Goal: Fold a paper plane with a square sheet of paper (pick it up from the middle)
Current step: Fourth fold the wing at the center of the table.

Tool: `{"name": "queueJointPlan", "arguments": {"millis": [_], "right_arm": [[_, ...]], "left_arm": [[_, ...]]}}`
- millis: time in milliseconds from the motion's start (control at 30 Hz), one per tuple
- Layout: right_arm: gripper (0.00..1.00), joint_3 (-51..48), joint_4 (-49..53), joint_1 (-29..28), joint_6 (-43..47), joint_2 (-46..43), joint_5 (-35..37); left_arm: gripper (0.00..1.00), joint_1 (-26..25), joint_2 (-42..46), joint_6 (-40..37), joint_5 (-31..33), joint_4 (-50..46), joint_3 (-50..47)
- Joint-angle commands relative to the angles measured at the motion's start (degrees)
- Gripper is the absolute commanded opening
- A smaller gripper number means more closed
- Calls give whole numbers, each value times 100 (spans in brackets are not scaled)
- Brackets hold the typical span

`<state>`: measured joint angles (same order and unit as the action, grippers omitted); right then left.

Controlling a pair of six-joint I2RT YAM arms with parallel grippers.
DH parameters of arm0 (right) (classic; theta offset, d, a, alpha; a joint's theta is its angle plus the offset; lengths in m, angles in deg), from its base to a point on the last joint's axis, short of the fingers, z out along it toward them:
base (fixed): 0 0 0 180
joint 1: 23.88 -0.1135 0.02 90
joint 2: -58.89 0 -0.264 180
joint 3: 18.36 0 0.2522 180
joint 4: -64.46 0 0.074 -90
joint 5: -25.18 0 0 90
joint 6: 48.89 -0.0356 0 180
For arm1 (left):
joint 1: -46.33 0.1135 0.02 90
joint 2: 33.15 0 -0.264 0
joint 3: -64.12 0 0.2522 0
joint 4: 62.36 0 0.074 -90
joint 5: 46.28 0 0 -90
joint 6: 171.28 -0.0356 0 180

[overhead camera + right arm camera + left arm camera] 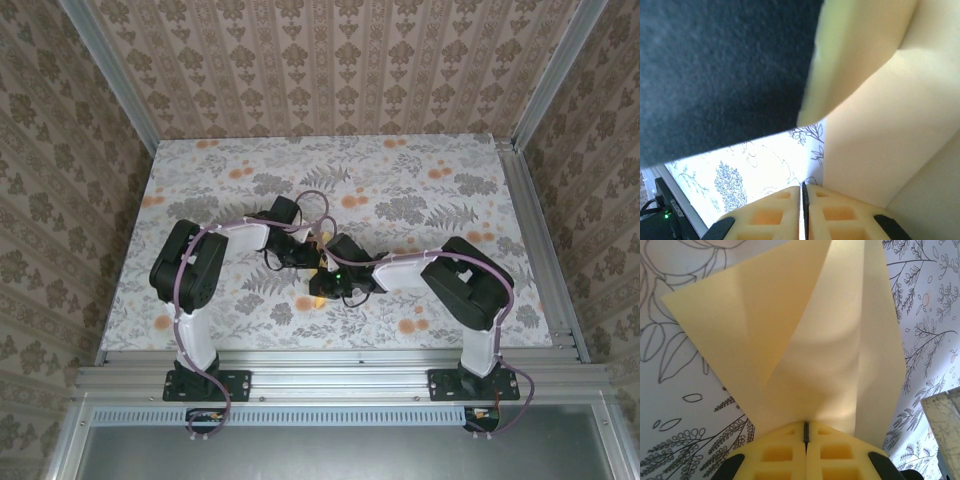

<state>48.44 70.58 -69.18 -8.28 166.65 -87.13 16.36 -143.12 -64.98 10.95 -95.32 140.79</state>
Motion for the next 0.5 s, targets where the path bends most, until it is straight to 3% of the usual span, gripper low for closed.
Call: {"name": "queueJointPlan", "arguments": {"millis": [0,467], "right_arm": [[14,-292,592,-171,17,-70,44],[15,-534,298,-547,-317,-201,-55]], "left_arm": [[5,27,-549,-249,1219,-470,-185],[4,27,-661,-293,1274,-463,-183]]}}
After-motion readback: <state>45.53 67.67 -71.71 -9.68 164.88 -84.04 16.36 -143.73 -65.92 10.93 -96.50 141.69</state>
